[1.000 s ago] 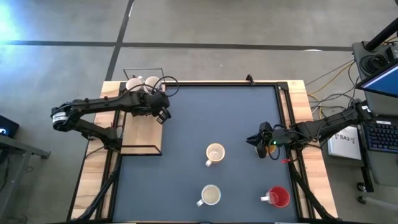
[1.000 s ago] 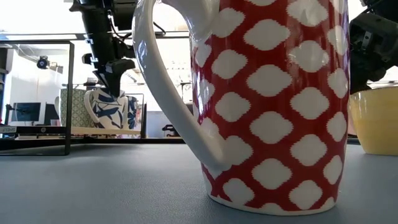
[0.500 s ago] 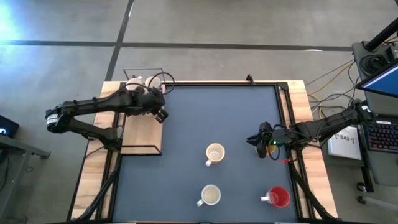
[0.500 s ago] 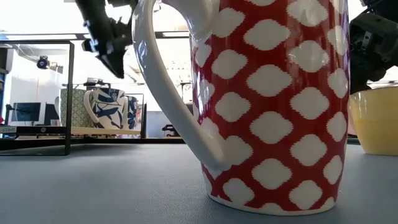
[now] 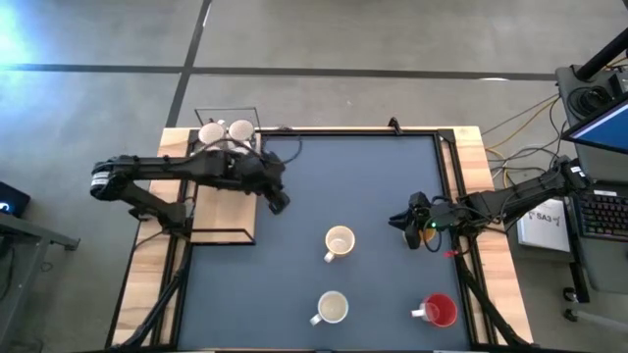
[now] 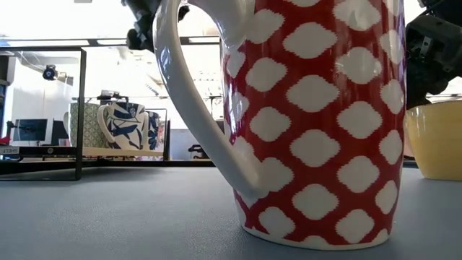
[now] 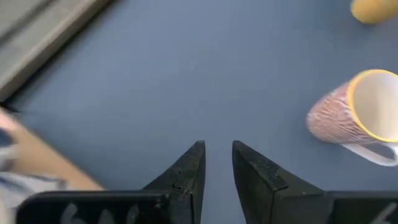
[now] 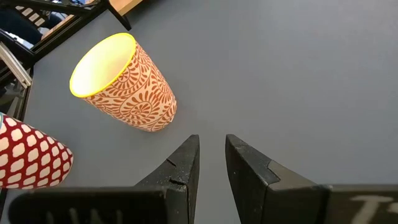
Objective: Place coffee mugs
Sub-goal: Put the red patterned mug on the shelf
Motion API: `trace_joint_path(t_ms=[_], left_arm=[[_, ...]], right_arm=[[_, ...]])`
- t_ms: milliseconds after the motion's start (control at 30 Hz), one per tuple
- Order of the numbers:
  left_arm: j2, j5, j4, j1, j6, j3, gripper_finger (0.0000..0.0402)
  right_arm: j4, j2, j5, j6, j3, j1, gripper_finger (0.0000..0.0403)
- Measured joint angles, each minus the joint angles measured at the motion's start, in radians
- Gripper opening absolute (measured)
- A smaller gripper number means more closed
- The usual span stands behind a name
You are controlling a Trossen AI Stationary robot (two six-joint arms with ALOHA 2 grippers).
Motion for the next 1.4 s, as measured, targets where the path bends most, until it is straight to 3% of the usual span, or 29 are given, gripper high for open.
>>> trace_joint_path(t_ms=[233,533,800,1100,1400], left_arm=[[0.138,0.028,0.096,-0.090,-0.056,0.044,0.0110],[0.351,0.051,0.100,-0.156,-0.102,0.185,0.0159],[0.482,0.117,0.098,-0.174,-0.093,0.295,0.0159],[0.549,0.175,0.152,-0.175,-0.132,0.302,0.0150],[0.611,0.168,0.182,-0.176,-0.135,0.302,0.0143]], right_arm=[[0.000,0.000,0.000,0.000,0.000,0.000,0.0068],[0.000,0.000,0.000,0.000,0.000,0.000,0.0068],[0.000,0.000,0.000,0.000,0.000,0.000,0.0068],[0.000,0.000,0.000,0.000,0.000,0.000,0.0068],[0.000,0.000,0.000,0.000,0.000,0.000,0.0068]])
